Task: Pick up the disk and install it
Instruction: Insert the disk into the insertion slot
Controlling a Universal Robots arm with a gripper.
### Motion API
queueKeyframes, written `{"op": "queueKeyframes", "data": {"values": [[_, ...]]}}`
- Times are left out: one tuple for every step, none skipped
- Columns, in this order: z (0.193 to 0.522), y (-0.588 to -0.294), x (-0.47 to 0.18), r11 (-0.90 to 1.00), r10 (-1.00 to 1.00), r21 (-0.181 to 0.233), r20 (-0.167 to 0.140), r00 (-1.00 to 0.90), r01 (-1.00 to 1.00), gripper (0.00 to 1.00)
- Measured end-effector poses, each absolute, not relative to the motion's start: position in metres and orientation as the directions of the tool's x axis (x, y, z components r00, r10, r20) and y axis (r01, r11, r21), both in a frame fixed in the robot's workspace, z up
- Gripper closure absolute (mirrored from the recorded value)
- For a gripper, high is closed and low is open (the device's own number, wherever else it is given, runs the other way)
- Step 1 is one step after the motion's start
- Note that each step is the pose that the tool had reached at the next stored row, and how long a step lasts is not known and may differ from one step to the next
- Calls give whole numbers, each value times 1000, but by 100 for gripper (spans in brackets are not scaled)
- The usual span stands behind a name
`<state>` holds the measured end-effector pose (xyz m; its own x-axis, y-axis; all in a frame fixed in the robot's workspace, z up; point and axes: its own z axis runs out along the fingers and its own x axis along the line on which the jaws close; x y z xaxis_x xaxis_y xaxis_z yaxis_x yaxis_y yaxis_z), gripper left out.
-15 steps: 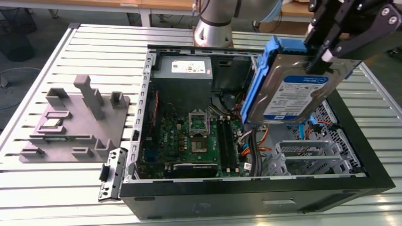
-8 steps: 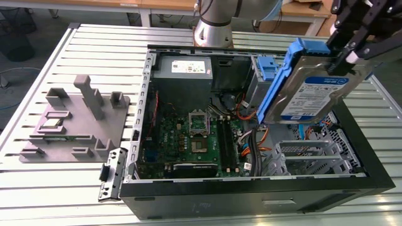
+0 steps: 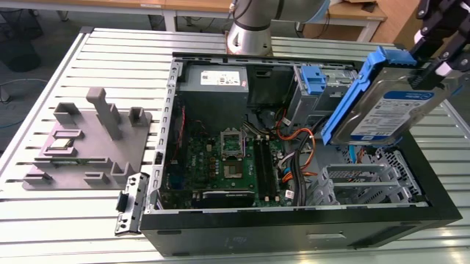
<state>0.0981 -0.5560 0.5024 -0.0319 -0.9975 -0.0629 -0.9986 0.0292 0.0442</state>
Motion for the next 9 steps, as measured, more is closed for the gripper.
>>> {"op": "queueKeyframes", "data": {"values": [[502,-556,101,29,-998,44,-63,-32,-999,65],[502,-556,104,29,-998,44,-63,-32,-999,65],[502,-556,106,29,-998,44,-63,-32,-999,65],[502,-556,108,29,-998,44,-63,-32,-999,65],[502,-556,110,29,-998,44,-63,-32,-999,65],[502,-557,111,29,-998,44,-63,-32,-999,65],[502,-558,113,29,-998,44,-63,-32,-999,65],[502,-558,114,29,-998,44,-63,-32,-999,65],[502,-559,115,29,-998,44,-63,-32,-999,65]]}}
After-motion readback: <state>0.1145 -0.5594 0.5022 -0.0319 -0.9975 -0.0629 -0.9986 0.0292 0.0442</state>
